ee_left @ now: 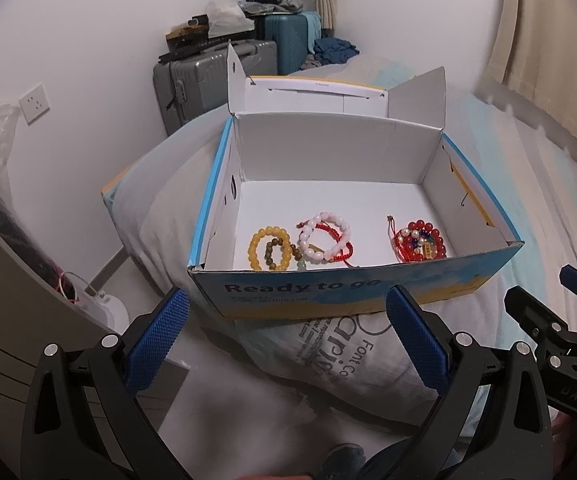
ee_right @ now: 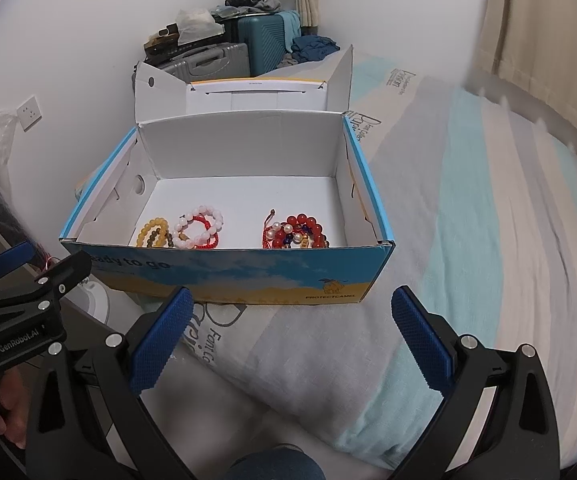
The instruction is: Organize jewelry
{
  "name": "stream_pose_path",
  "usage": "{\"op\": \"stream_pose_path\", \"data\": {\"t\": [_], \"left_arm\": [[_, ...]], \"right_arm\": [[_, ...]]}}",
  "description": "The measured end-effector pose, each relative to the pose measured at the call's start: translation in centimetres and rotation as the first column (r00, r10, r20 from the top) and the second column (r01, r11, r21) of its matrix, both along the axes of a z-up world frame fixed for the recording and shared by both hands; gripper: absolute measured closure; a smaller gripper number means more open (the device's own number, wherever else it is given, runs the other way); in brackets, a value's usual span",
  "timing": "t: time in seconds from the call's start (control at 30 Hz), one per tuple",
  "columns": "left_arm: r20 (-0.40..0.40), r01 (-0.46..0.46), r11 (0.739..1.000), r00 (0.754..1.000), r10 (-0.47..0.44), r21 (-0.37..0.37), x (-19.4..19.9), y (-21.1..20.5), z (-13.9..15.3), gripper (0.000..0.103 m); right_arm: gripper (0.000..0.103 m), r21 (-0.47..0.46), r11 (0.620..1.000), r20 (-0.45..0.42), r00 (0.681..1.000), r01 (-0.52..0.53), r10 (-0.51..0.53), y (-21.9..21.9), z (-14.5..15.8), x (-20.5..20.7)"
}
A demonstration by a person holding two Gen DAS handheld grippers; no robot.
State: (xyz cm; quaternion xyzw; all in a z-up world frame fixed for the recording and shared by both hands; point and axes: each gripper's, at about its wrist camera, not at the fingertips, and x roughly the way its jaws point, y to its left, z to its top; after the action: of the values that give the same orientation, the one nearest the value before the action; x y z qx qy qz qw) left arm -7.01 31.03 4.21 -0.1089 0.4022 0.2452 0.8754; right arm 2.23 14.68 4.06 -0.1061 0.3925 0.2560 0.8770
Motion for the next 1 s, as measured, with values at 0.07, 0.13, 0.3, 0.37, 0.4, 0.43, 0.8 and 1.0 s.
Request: {"op": "stream_pose_path", "data": {"t": [0.07,0.13,0.3,0.37,0.4,0.43,0.8,1.0], "left_arm": [[-0.005,-0.011,1.0,1.0,0.011,0.004,-0.01,0.03,0.03,0.006],[-0.013,-0.016,1.0,1.0,0.016,0.012,0.07,0.01,0.03,0.006],[-0.013,-0.028,0.999,1.0,0.028,0.015,0.12,0.01,0.12,0.006],[-0.012,-0.027,1.0,1.0,0.027,0.014,0.12,0.0,0.1,0.006],[-0.01,-0.027,1.0,1.0,0.027,0.014,0.15,0.03,0.1,0.006],[-0.011,-0.027,1.0,1.0,0.027,0.014,0.15,0.03,0.06,0.006],[-0.012,-0.03,0.999,0.999,0.03,0.011,0.05,0.02,-0.13,0.006],[-0.012,-0.018,0.999,1.0,0.019,0.038,0.14,-0.46,-0.02,0.006]], "right_arm": [[0.007,0.001,1.0,-0.002,1.0,0.001,-0.001,-0.02,-0.02,0.05],[0.007,-0.001,1.0,-0.003,1.0,0.0,-0.001,0.07,0.0,0.06],[0.007,-0.003,1.0,-0.001,1.0,-0.002,0.002,0.22,0.19,0.14],[0.007,-0.003,1.0,0.0,1.0,-0.003,0.003,0.19,0.2,0.12],[0.007,-0.004,1.0,0.001,1.0,-0.003,0.003,0.19,0.21,0.14],[0.007,-0.004,1.0,0.0,1.0,-0.003,0.003,0.18,0.2,0.15],[0.007,-0.001,1.0,-0.012,1.0,0.004,-0.004,0.26,0.05,0.36],[0.007,0.001,1.0,-0.014,1.0,0.005,-0.005,0.17,-0.1,0.39]]}}
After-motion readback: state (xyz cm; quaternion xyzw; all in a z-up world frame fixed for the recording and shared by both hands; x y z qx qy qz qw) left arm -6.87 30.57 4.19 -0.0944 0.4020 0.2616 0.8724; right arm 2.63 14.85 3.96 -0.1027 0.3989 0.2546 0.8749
